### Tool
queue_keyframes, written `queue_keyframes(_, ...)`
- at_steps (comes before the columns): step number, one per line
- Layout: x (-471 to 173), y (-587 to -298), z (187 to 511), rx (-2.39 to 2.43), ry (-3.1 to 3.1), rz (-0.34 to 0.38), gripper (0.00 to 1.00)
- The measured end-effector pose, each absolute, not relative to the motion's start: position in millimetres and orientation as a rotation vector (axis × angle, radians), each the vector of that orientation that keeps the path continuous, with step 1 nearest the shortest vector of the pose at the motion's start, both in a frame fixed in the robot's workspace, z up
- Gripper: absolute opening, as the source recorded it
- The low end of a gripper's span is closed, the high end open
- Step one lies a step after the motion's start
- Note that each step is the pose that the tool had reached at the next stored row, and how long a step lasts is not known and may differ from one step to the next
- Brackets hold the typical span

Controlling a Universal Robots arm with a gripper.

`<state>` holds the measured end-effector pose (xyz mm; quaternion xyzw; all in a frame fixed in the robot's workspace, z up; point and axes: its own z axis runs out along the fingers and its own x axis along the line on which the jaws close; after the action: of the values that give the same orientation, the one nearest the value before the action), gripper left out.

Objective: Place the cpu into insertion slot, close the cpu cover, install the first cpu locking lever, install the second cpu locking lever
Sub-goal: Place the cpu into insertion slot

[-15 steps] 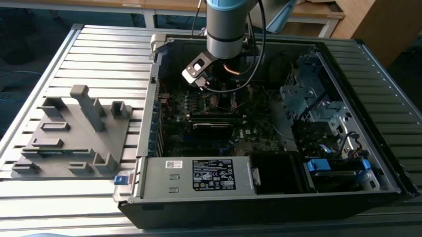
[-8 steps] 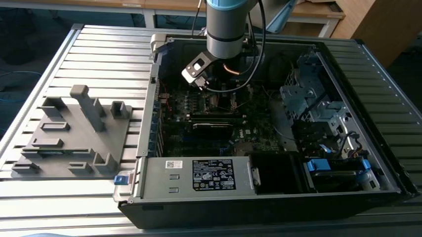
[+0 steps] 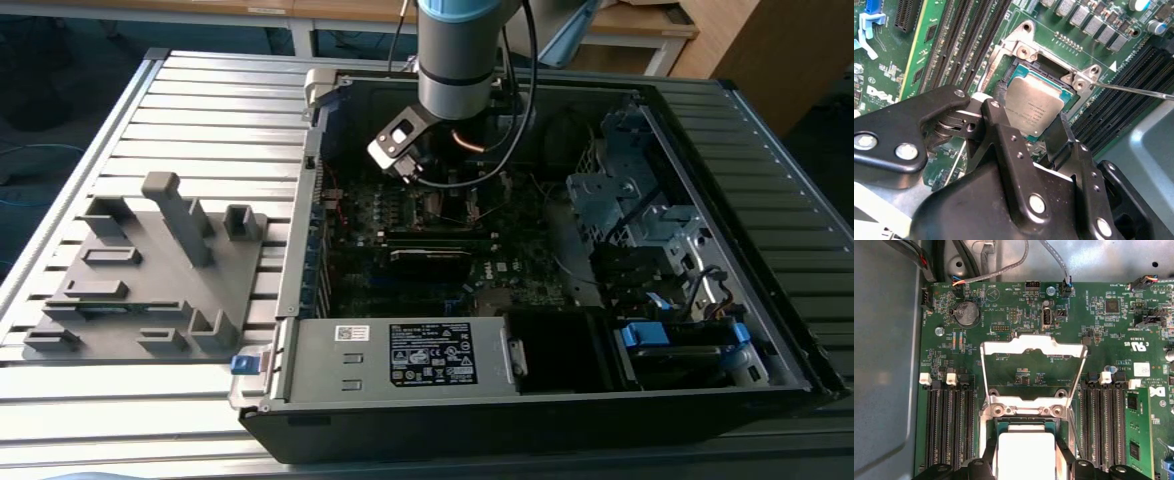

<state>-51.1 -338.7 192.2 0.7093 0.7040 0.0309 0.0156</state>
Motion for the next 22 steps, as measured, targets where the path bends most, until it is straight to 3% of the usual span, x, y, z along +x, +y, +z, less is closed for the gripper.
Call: queue_keyframes(22,-51.1,-340.4,193.3,2.207,2.19,0.098,0.54)
